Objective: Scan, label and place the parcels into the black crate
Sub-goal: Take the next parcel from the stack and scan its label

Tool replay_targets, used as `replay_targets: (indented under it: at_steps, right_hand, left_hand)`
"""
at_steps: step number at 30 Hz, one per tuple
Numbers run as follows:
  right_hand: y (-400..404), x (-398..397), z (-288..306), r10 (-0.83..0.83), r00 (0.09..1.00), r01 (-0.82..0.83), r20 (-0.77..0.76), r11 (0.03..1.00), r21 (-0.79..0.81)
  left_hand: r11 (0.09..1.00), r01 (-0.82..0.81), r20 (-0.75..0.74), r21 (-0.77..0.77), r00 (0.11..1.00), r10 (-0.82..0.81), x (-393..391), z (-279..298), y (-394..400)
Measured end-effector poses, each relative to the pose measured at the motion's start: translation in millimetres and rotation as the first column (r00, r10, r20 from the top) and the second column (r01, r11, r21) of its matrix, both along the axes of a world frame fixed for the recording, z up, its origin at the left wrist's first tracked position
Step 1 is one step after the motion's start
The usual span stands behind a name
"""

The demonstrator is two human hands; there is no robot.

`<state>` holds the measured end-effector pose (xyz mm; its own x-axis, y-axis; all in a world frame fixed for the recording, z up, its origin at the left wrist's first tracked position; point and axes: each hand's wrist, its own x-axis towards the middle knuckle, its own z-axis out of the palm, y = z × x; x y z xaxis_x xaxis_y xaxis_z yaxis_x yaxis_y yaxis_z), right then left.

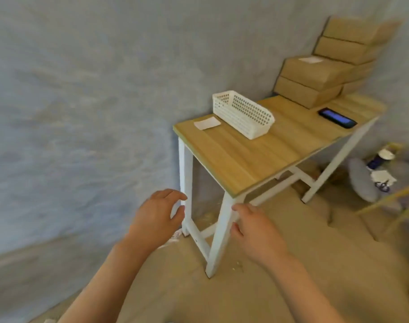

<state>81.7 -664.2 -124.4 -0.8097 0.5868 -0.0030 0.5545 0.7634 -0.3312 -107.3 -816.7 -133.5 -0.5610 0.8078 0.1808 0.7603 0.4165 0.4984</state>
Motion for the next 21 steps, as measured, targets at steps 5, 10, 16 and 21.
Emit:
replay_targets:
  at_steps: [5,10,16,21]
  right_hand:
    - [92,64,-6,-0.208,0.978,0.208,-0.005,0.978,-0.006]
    - [193,104,-9,-0.35,0.937,0.35,0.02,0.937,-0.014]
    - [308,143,-9,-0.487,0.869,0.491,0.091,0.871,-0.031]
    - [404,165,-3,-0.554,0.828,0.558,0.082,0.829,-0.034]
  left_hand:
    - [0.975,0.221,-0.063,-0.018,0.973,-0.222,46,2,128]
    - [0.923,0.382,-0.058,-0.038,0.922,-0.384,68,-6,263]
    - [0.857,0.508,-0.091,-0.08,0.853,-0.514,88,-13,416]
    - [0.828,0.553,-0.092,-0.091,0.823,-0.56,95,-8,521]
